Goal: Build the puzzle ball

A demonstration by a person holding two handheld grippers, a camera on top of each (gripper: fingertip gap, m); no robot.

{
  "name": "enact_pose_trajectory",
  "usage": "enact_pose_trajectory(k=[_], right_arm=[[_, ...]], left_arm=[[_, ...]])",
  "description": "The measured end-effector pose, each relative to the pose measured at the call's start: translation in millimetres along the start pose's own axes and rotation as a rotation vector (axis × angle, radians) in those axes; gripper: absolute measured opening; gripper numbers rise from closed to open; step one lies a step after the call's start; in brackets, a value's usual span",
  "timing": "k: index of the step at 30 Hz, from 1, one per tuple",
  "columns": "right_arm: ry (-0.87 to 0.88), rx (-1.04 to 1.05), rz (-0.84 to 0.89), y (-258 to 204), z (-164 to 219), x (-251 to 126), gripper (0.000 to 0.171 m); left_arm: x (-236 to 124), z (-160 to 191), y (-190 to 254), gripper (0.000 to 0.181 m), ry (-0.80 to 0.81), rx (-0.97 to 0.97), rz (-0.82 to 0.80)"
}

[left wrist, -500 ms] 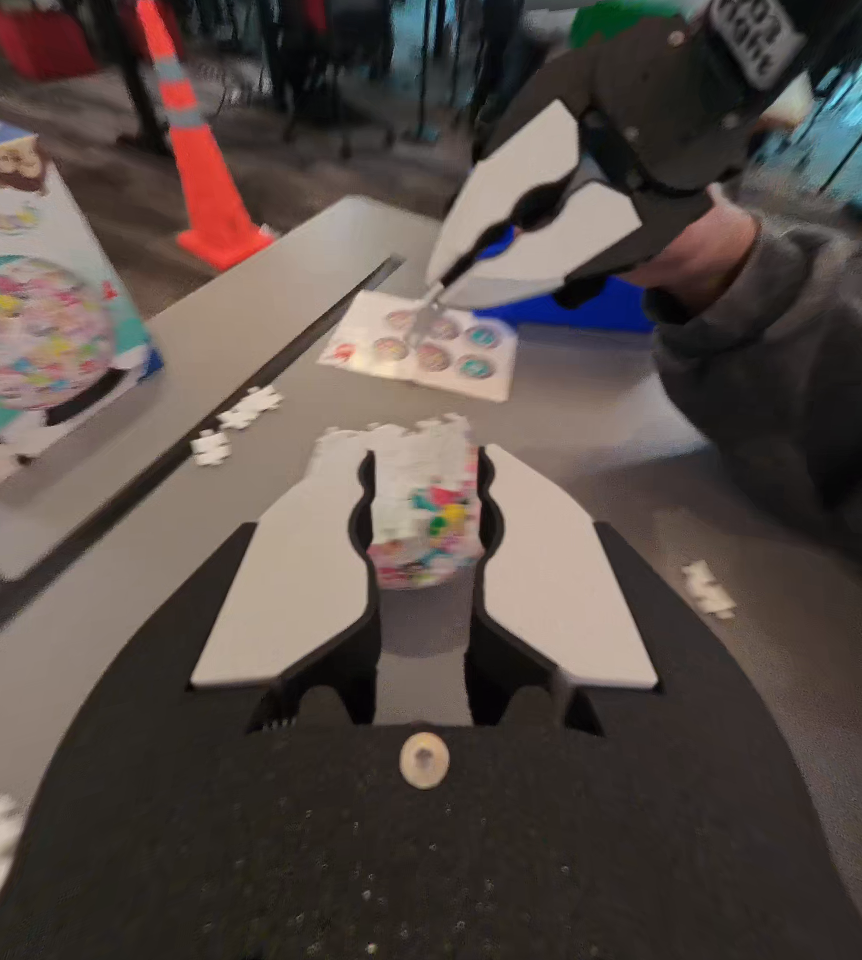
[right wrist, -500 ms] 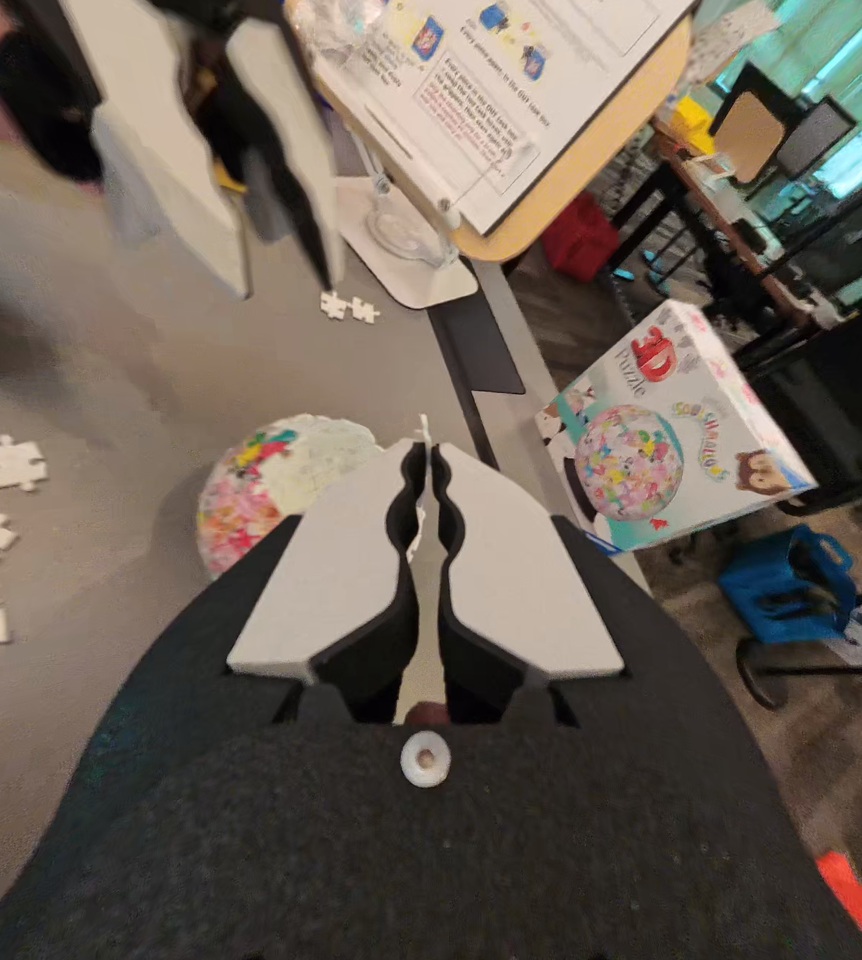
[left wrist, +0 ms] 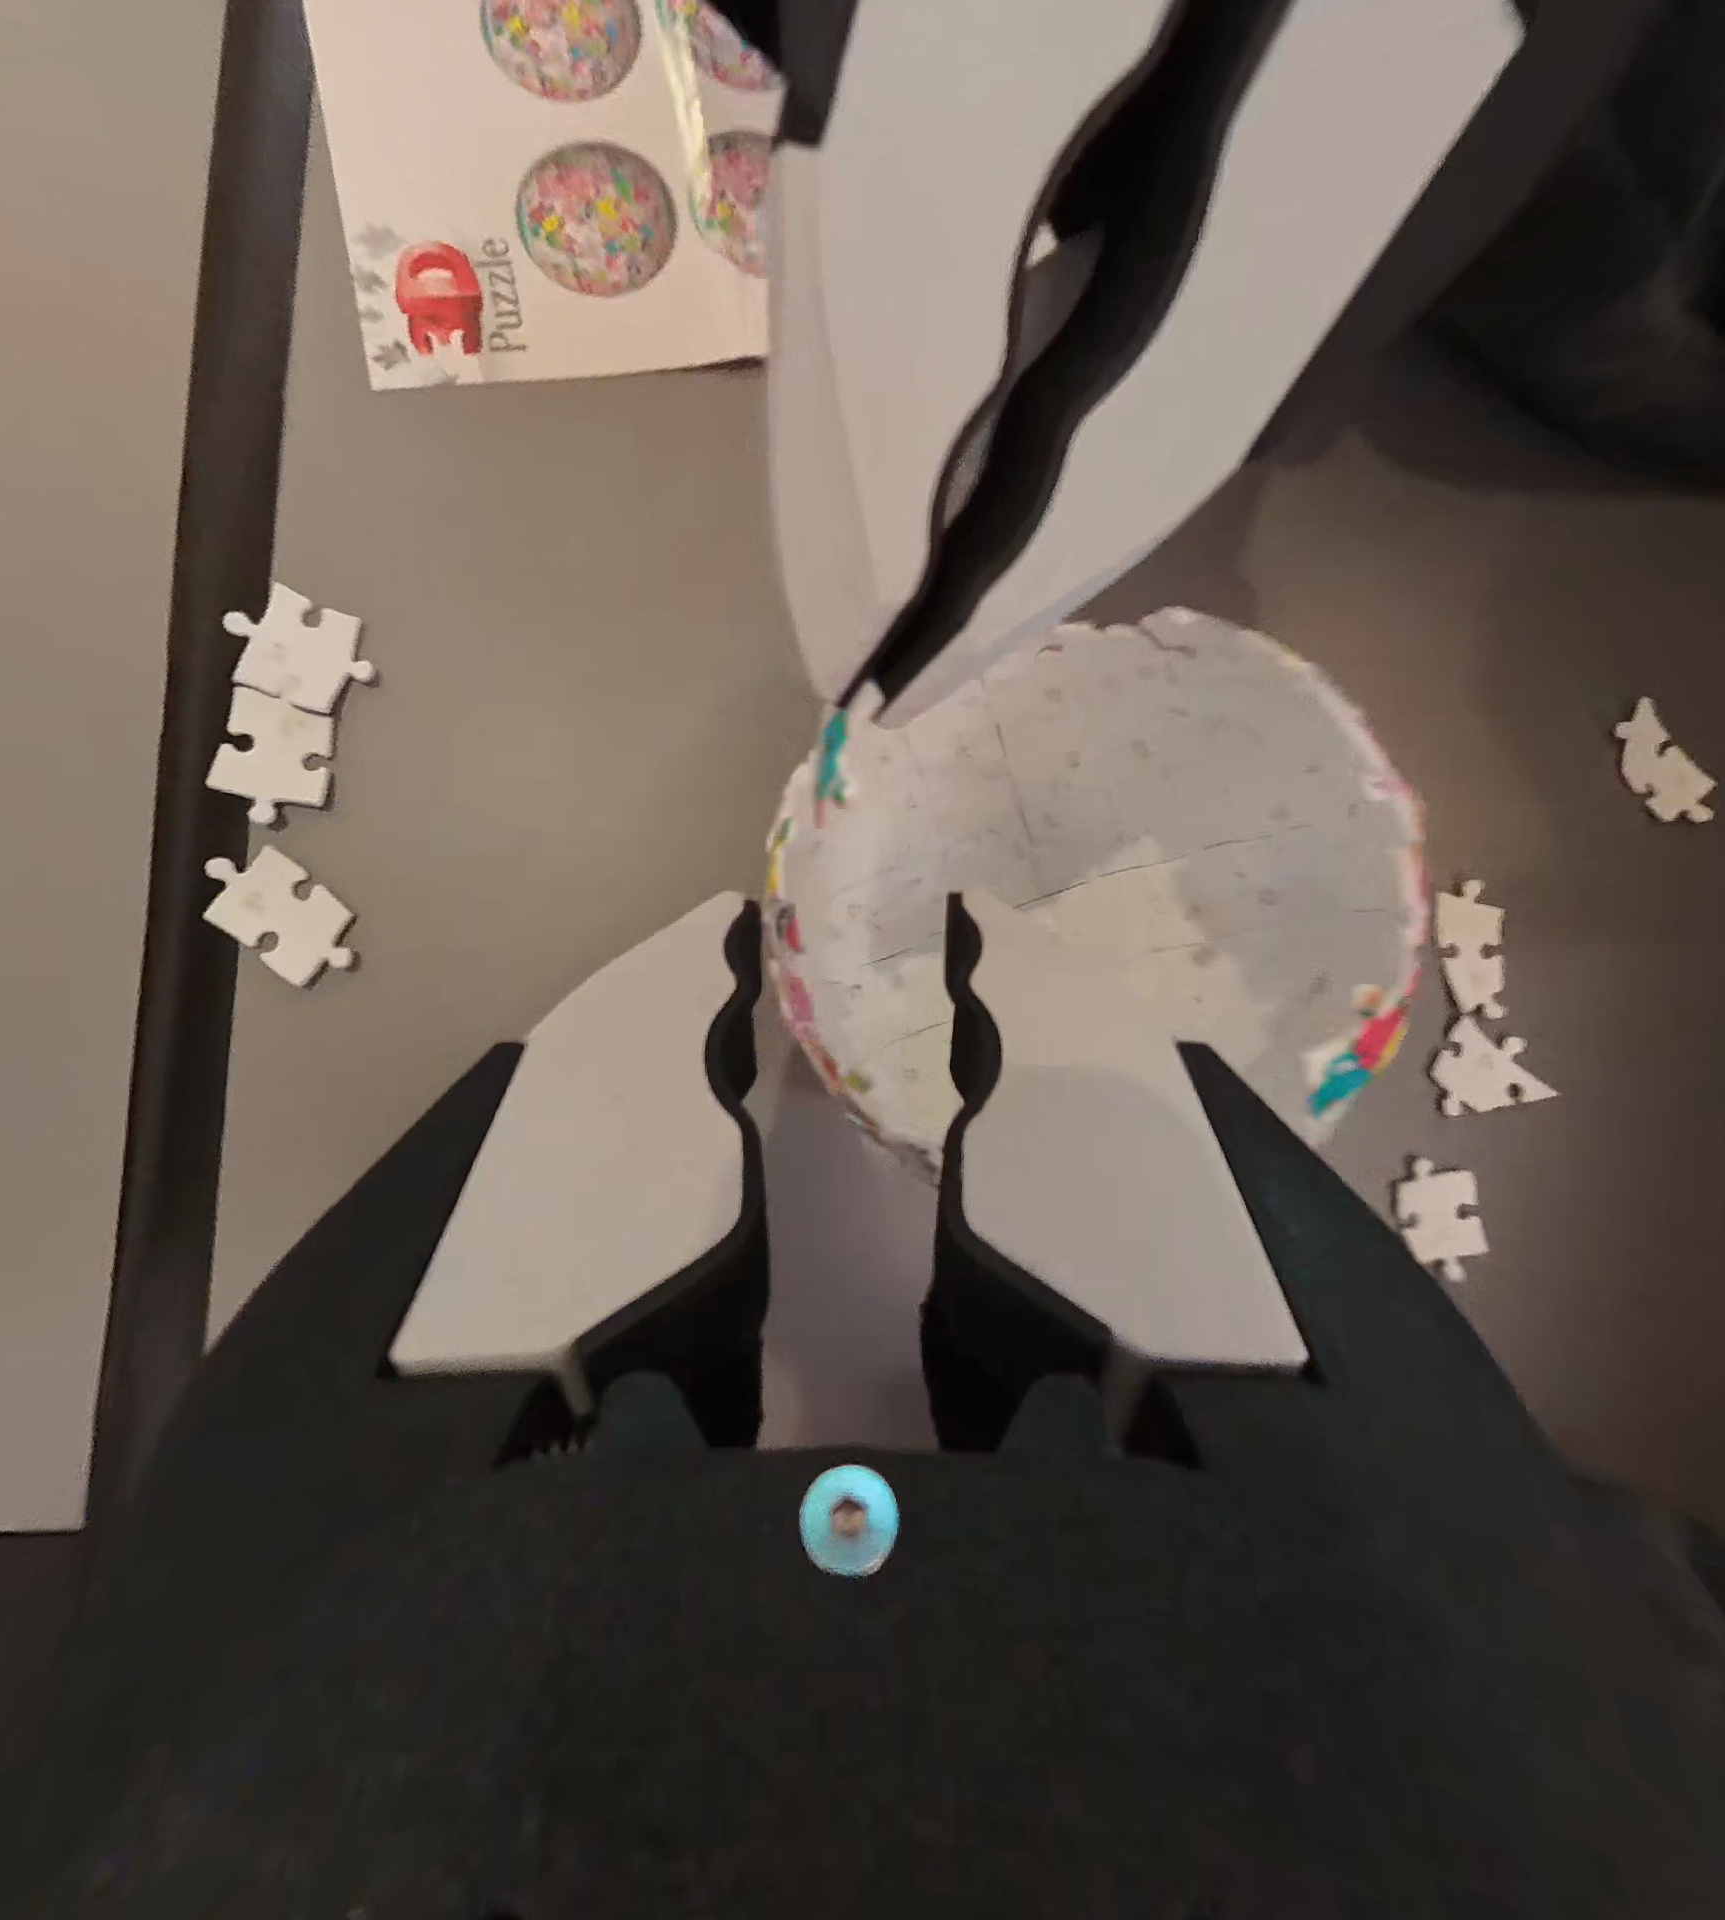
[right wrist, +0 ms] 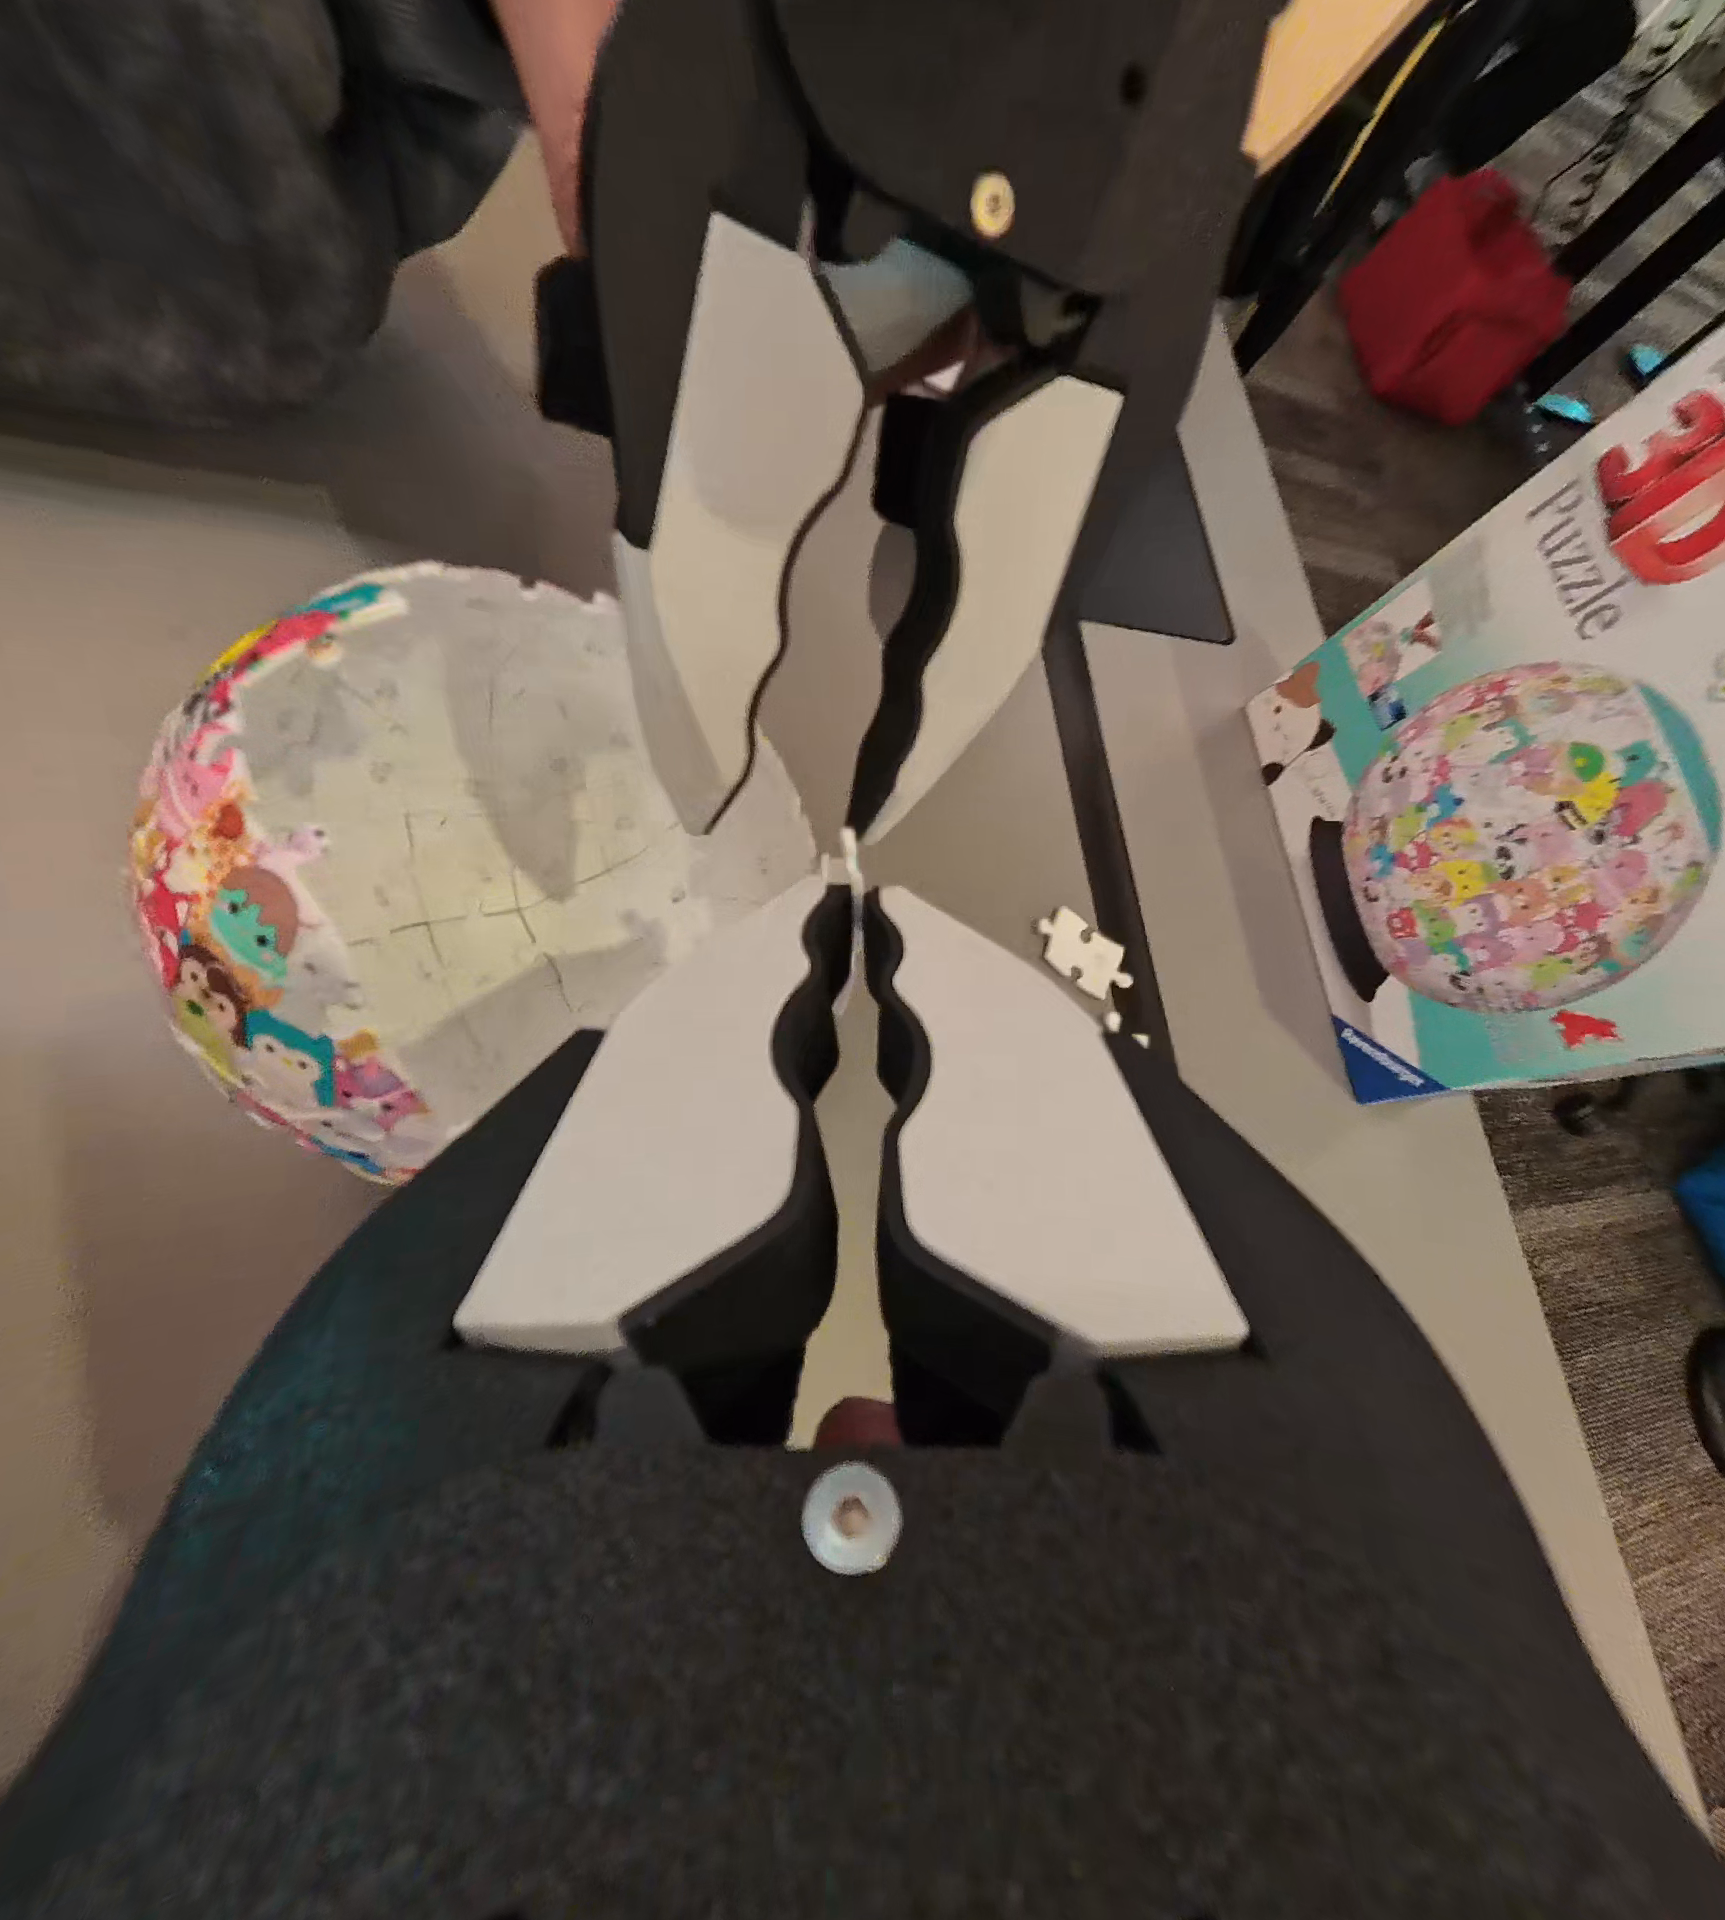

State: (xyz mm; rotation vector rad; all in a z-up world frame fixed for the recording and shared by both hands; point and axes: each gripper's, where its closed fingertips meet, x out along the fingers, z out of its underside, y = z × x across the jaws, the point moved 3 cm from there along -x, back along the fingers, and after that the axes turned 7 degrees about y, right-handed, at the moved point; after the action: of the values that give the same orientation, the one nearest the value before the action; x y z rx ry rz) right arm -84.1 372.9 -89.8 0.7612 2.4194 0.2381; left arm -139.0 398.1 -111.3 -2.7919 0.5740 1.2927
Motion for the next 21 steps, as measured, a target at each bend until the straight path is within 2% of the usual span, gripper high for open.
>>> enact_pose_trajectory(k=[7,10,14,21], right_arm=[[-0.034,-0.048,-0.002,3,5,9,0.002],[-0.032,-0.031,-0.003,5,3,2,0.002],[-0.034,-0.04,0.038,14,1,-13,0.002],[-0.037,0.0,0.052,18,10,-31,0.002]], left_arm=[[6,0,-6,0.037,-0.066,0.01,0.016],[1,-9,1,0.032,-0.023,0.007,0.056],[4,-14,-6,0.029,-0.044,0.002,-0.024],[16,-7,-12,0.022,-0.227,0.095,-0.169]])
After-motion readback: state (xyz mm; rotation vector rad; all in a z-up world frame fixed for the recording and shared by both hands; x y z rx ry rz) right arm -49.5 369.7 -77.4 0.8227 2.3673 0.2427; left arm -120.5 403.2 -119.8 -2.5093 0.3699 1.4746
